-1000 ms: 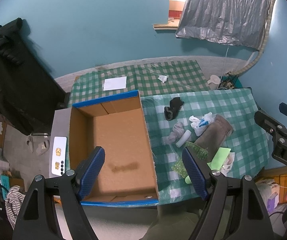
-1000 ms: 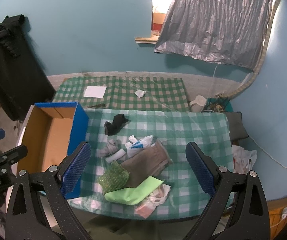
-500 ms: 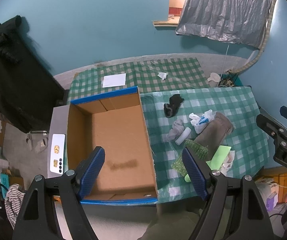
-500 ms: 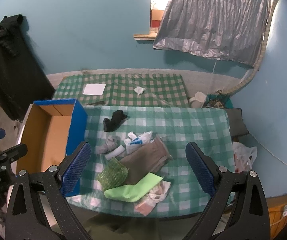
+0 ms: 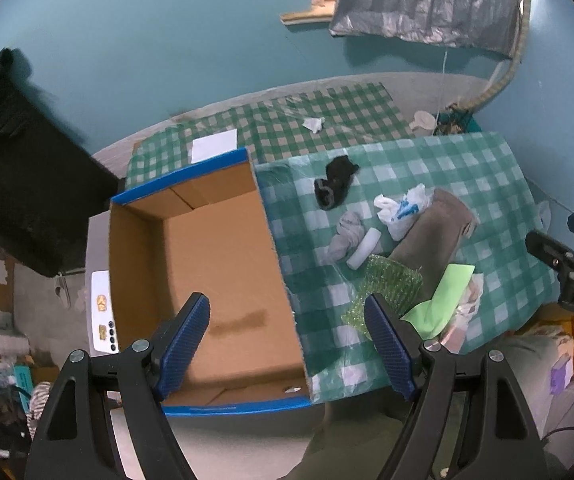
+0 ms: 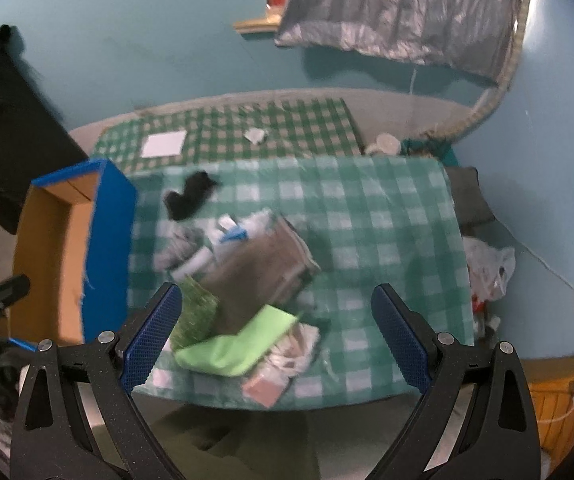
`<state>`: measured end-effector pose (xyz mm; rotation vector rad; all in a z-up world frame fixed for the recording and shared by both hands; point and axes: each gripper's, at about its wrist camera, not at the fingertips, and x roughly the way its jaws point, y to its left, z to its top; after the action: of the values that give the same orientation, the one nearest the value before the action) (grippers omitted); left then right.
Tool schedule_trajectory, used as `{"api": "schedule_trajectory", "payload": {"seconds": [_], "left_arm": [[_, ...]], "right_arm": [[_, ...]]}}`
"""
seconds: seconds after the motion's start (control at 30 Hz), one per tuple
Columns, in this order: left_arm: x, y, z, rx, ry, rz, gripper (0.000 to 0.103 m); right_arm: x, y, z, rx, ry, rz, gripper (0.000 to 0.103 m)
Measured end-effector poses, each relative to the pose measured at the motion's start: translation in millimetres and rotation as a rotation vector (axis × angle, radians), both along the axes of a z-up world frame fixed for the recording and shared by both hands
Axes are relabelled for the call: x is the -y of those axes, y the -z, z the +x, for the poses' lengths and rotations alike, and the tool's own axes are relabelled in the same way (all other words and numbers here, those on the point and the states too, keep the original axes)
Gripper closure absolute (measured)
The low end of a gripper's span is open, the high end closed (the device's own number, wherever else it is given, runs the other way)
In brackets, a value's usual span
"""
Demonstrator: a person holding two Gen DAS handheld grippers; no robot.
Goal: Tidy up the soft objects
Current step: 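Reach down and grasp the green mesh pad with the left gripper while the right grasps the white bundle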
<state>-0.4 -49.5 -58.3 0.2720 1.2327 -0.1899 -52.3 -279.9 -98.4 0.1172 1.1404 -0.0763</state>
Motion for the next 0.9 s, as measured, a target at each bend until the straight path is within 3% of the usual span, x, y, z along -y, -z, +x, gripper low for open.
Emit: {"api": "schedule_trajectory", "payload": {"seconds": [0.4, 0.9], "left_arm": [[27.2, 40.0, 3.7, -0.066, 0.055, -0.009, 0.022], [49.7, 88.0, 6.5, -0.124, 0.074, 0.031, 0.022]], "right_arm": [[22.4, 76.3, -13.9, -0.156, 0.045, 0.011, 0.008], [15.9, 128.6, -14.7, -0.240, 0.018, 0.034, 0.008]]}}
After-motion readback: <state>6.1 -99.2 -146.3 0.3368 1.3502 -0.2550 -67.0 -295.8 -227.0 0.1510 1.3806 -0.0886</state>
